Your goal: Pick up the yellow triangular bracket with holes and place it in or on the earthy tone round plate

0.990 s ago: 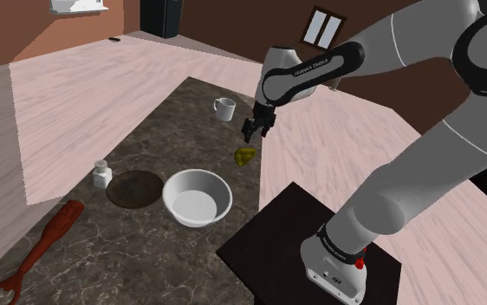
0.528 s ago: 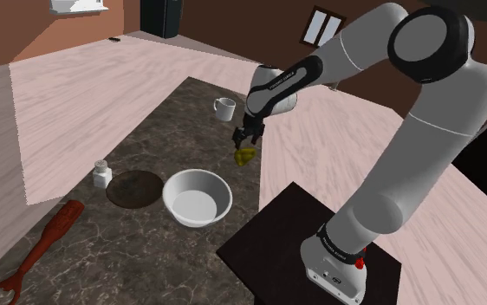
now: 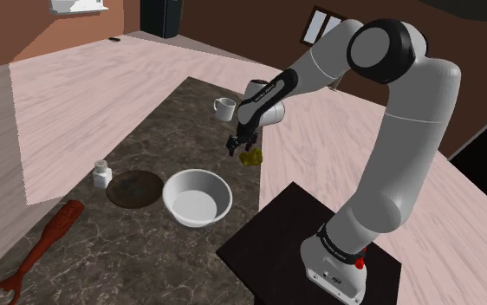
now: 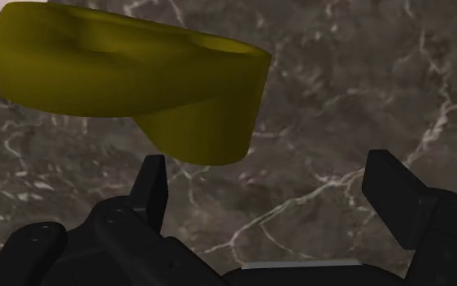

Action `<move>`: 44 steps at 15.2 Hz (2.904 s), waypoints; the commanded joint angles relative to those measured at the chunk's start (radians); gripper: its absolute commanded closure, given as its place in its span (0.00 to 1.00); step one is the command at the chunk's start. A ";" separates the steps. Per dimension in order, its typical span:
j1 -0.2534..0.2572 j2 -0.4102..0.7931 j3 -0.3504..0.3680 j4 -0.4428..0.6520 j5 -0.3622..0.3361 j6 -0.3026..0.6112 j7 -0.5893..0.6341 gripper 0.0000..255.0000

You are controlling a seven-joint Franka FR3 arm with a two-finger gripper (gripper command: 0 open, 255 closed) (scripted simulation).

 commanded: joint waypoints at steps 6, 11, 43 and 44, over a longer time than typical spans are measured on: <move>-0.008 0.060 0.005 0.007 0.008 0.054 -0.008 0.00; -0.008 0.060 0.005 0.007 0.008 0.053 -0.008 0.00; -0.458 0.110 0.271 0.193 0.271 -0.431 -0.935 0.00; -0.458 0.110 0.271 0.193 0.271 -0.431 -0.935 1.00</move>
